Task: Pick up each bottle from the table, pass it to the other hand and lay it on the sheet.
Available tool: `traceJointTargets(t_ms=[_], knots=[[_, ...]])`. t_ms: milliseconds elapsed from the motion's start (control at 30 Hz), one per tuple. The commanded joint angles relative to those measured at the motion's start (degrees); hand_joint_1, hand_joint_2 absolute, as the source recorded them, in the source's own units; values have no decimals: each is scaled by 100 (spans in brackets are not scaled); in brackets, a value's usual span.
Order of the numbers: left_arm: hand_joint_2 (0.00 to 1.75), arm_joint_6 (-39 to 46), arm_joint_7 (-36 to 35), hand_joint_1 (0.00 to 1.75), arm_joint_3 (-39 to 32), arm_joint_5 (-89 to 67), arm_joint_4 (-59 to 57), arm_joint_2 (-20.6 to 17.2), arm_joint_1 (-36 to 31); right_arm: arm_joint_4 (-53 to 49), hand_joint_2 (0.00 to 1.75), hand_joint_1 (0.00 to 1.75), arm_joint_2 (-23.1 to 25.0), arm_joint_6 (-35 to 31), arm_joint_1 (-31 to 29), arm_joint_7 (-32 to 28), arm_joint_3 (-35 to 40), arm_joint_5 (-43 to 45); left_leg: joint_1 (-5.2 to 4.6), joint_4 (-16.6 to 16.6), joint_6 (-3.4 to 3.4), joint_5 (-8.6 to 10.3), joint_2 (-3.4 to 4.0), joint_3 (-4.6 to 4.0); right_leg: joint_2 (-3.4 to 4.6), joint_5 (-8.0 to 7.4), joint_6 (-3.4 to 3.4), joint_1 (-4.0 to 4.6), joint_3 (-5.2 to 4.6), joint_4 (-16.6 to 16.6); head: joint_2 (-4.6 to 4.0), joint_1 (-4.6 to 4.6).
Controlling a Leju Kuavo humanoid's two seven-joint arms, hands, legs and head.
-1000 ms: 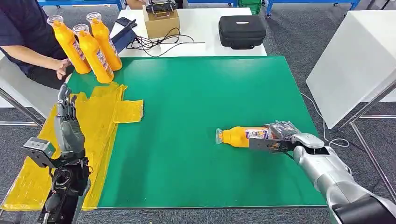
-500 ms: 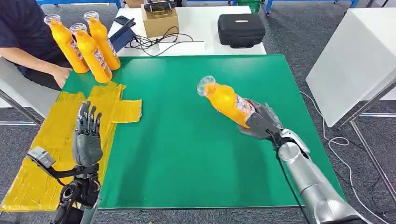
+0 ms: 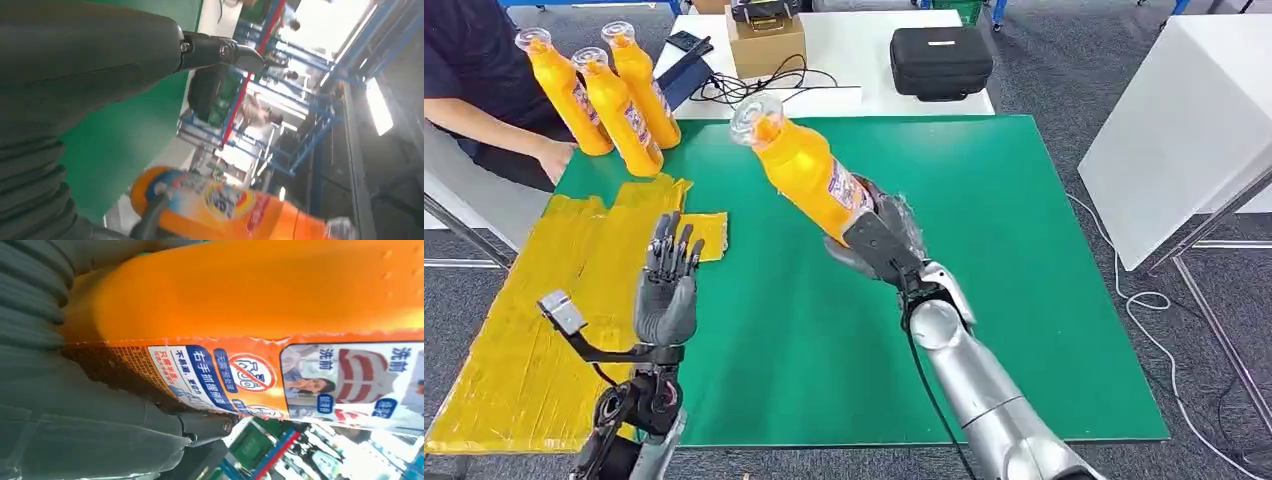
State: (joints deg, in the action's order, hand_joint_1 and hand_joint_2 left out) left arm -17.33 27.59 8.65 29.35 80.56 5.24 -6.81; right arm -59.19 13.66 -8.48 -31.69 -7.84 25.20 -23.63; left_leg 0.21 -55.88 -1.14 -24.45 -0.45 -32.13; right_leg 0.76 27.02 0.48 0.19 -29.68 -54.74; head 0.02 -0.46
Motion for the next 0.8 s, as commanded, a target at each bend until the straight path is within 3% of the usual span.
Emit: traceJointTargets(t_ms=[33,100,333,500,800], knots=[[175,97,-123,0,526,104,-211,138,-436,1397,175,175,567,-109,-538,17,248,-155,3,-2,4,-6,8,10,0,2,5,3,11,3,0,0],[175,98,-122,0,529,104,-226,143,-447,1677,175,175,634,-79,-591,-22,424,-153,1,0,6,-5,1,13,-7,3,5,3,14,6,0,0],[175,100,-178,0,449,149,-80,180,-404,2086,175,175,634,-449,-829,536,2515,954,5,-2,6,-12,17,16,7,3,6,10,11,5,0,-2],[175,104,-211,0,439,157,-135,211,-446,2083,175,175,634,-510,-1006,805,3543,1603,7,-3,3,-8,5,-2,-4,4,7,14,-3,4,0,-2],[175,107,-209,0,430,156,-184,229,-463,2084,175,175,634,-619,-1030,852,3729,1756,7,-1,3,-6,-14,0,-24,7,8,14,6,8,0,0]])
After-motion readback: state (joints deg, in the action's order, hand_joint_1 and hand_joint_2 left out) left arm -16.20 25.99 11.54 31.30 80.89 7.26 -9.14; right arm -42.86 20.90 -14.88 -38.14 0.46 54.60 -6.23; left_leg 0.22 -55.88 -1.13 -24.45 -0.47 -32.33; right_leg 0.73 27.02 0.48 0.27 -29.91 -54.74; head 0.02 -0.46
